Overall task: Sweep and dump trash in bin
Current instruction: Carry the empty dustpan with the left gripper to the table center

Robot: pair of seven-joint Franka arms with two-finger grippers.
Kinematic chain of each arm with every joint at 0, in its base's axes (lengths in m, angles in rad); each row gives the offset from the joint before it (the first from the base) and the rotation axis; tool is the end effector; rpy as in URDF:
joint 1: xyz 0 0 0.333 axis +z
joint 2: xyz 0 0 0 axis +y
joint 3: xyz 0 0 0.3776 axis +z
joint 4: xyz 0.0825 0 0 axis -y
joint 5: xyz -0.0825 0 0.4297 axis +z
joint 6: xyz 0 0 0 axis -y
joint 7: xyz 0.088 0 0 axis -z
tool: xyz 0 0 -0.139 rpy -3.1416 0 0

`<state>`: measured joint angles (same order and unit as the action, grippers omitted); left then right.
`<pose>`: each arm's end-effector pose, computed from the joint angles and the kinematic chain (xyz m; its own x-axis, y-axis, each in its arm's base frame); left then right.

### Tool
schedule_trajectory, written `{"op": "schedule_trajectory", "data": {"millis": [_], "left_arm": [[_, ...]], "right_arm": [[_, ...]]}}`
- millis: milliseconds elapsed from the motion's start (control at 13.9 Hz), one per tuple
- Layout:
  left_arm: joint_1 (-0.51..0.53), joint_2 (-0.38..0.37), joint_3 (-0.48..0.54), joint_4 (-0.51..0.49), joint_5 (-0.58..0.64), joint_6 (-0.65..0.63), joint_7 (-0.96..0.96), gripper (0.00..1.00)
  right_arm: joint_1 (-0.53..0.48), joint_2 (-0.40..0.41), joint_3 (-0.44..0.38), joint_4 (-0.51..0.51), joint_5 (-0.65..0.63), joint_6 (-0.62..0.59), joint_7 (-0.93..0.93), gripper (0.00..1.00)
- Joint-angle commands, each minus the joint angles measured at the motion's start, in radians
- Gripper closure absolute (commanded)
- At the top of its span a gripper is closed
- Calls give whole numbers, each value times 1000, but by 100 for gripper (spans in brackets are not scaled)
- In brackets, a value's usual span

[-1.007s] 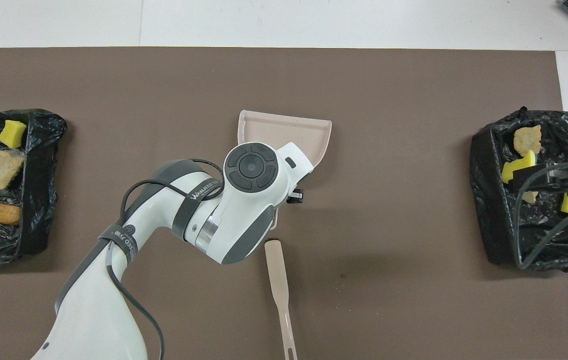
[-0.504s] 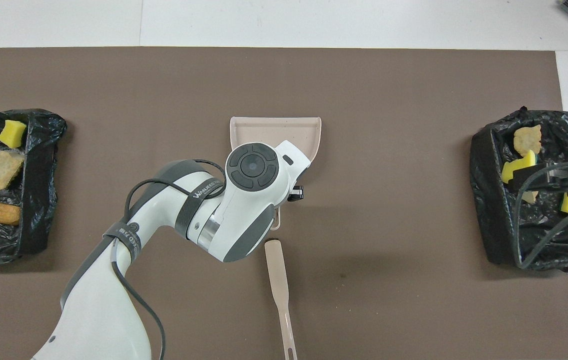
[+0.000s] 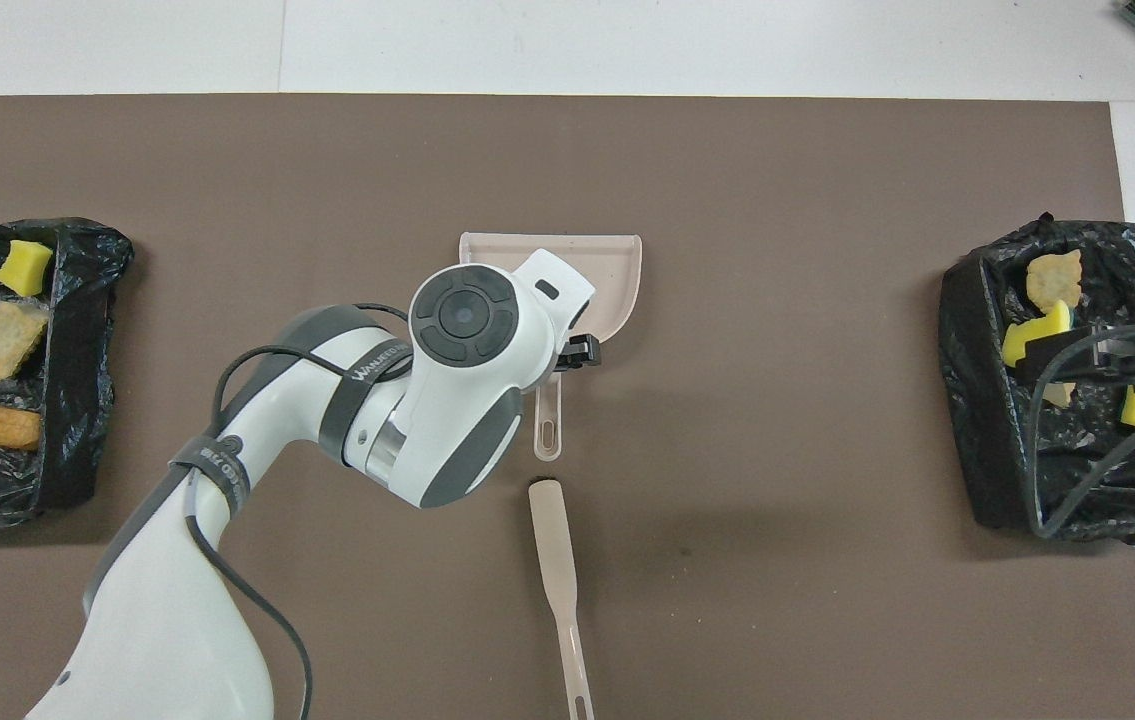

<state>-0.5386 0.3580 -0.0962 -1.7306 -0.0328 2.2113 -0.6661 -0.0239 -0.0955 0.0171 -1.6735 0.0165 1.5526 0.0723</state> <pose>0.5888 -0.4282 0.3907 0.9964 0.0609 0.0582 0.0533 -0.9907 0.1248 0.5609 -0.0010 0.6550 0.9965 -0.0788 -0.0264 -0.0792 -0.9968 -0.0130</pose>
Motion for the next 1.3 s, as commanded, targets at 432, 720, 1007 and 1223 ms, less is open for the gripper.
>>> {"op": "schedule_trajectory", "data": {"millis": [432,720,1007,1223], "left_arm": [[218,-195,1,-21,-6,-280,192,0],[324,-235,1,-21,-6,-390,325,0],[437,-264,1,-20,-6,-436,460,0],[523,-323,1,-14,-6,-472,562,0]], "right_arm": [[-11,-18,7,-20,17,7,9,0],[-11,-18,6,-20,17,7,9,0],[-11,-18,6,-20,17,7,9,0],[-5,-12,12,-3,-3,7,9,0]]}}
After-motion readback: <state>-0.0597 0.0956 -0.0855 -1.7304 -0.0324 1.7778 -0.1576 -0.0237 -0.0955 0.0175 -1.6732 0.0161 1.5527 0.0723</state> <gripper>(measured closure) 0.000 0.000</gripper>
